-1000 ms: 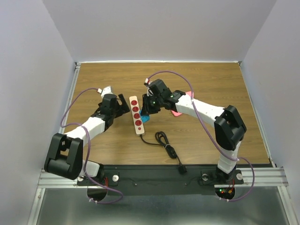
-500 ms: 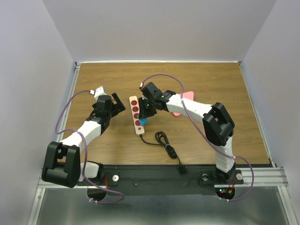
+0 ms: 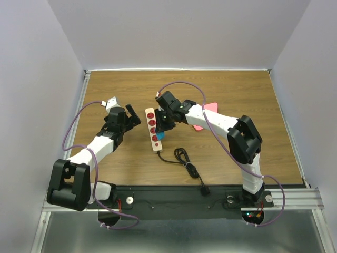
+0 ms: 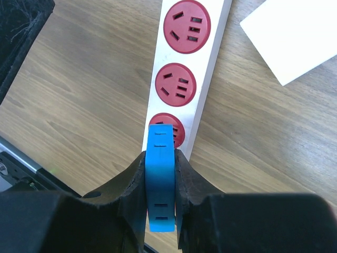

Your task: Insert the plug

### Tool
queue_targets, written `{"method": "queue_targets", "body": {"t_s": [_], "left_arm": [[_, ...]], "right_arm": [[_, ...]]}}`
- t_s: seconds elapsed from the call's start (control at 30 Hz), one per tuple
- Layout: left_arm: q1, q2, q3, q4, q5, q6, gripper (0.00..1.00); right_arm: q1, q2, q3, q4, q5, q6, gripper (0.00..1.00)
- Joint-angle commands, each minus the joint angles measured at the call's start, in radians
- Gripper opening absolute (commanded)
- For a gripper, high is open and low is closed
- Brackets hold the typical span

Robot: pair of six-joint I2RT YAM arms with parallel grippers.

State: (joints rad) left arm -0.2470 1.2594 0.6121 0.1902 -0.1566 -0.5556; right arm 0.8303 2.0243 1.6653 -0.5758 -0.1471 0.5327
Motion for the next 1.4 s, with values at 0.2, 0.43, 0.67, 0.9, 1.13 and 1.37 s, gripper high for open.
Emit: {"method": "queue_targets", "body": {"t_s": [0.2,0.43,0.67,0.9,1.13,1.37], "left_arm": [[0.002,-0.034,-0.017,0.029,0.006,0.003,0.99],[0.002,-0.046,-0.020,0.026,0.006,0.003,0.99],[0.002,-0.052,-0.021,0.025,0.009,0.003,0.99],[0.002,-0.054,-0.025,0.026,0.012,0.003,0.99],[0.002,-0.055,-0.025,0.025,0.012,0.005,0.99],[0.002,-0.049,-0.023,0.026,0.014,0.005,0.99]], "right_arm": [[0.024,0.033,0.054,-0.036,0.049,0.013,0.00],[0.027,0.033,0.060,-0.042,0.095,0.015,0.00],[0.030,0.034,0.063,-0.048,0.135,0.018,0.01],[0.030,0.039,0.085,-0.050,0.173,0.016,0.00],[0.030,0.042,0.093,-0.050,0.165,0.013,0.01],[0.036,0.051,0.080,-0.053,0.155,0.018,0.00]]}}
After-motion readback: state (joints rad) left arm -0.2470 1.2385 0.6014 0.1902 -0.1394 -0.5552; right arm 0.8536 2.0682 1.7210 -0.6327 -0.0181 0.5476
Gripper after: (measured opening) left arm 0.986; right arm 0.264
